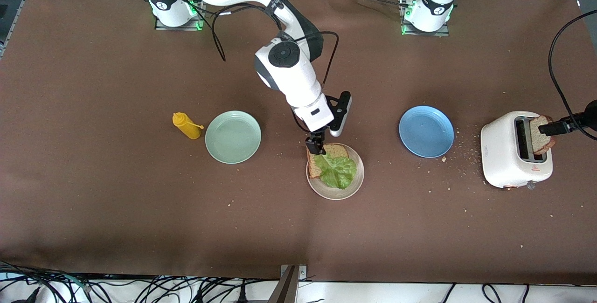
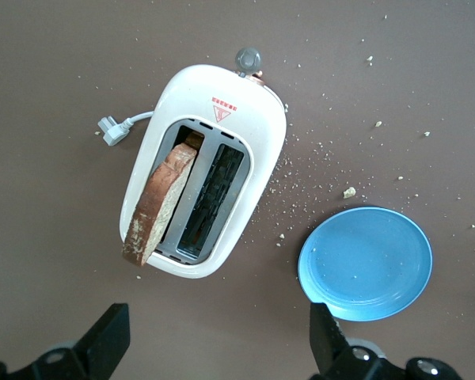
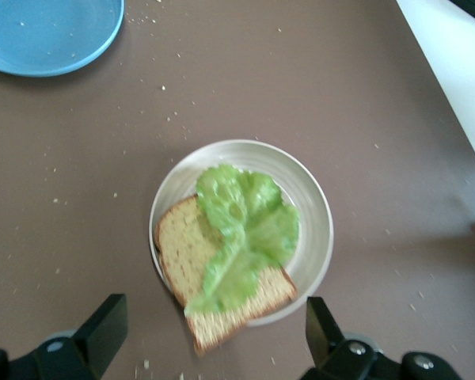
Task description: Make sandwich in beige plate with both arms
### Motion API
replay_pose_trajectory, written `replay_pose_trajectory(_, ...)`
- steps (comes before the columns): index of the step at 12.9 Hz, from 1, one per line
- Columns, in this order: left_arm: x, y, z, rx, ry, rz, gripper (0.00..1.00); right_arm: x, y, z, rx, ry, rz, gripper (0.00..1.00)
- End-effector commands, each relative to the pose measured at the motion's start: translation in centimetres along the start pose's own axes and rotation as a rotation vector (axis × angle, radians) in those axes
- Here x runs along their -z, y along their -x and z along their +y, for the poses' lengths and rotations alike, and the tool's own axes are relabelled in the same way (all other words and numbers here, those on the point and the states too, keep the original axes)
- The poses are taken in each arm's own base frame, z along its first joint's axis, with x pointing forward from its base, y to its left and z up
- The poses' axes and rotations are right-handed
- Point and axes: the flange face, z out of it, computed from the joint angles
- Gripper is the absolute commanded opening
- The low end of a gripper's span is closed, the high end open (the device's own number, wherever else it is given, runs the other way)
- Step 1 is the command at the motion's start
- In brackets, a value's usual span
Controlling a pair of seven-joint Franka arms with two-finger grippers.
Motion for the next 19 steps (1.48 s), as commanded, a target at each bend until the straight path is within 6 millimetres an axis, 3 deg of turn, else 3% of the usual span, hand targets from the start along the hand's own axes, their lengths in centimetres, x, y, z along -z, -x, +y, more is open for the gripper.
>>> replay_pose_trajectory(1, 0.3, -0.1, -0.1, 0.000, -0.019, 0.010, 1.00, 4.9, 1.7, 2.3, -0.049, -0.057, -0.090, 1.00)
replay_pose_trajectory(5, 0.3, -0.1, -0.1, 0.000, -0.018, 0.010, 1.00, 11.7, 5.4, 5.5, -0.119, -0.118, -0.264, 1.00)
replay_pose_trajectory(7, 0.3, -0.1, -0.1, 0.000, -0.018, 0.010, 1.00, 14.2, 7.6, 6.9, -0.237, -0.130, -0.343, 1.00)
replay_pose_trajectory(10, 0.3, -0.1, -0.1, 0.000, -0.018, 0.010, 1.00, 18.0, 9.4, 6.4, -0.451, -0.141, -0.415, 1.00)
replay_pose_trajectory(13, 0.3, -0.1, -0.1, -0.001, -0.018, 0.010, 1.00, 19.8, 12.7, 6.0, -0.721, -0.110, -0.468, 1.00)
replay_pose_trajectory(15, 0.3, -0.1, -0.1, 0.000, -0.018, 0.010, 1.00, 21.1, 16.1, 7.4, -0.863, -0.087, -0.491, 1.00)
replay_pose_trajectory(18, 0.3, -0.1, -0.1, 0.000, -0.018, 0.010, 1.00, 23.7, 19.5, 9.6, -0.923, -0.145, -0.505, 1.00)
replay_pose_trajectory(19, 0.3, -0.1, -0.1, 0.000, -0.018, 0.010, 1.00, 24.3, 21.4, 11.1, -0.952, -0.134, -0.511, 1.00)
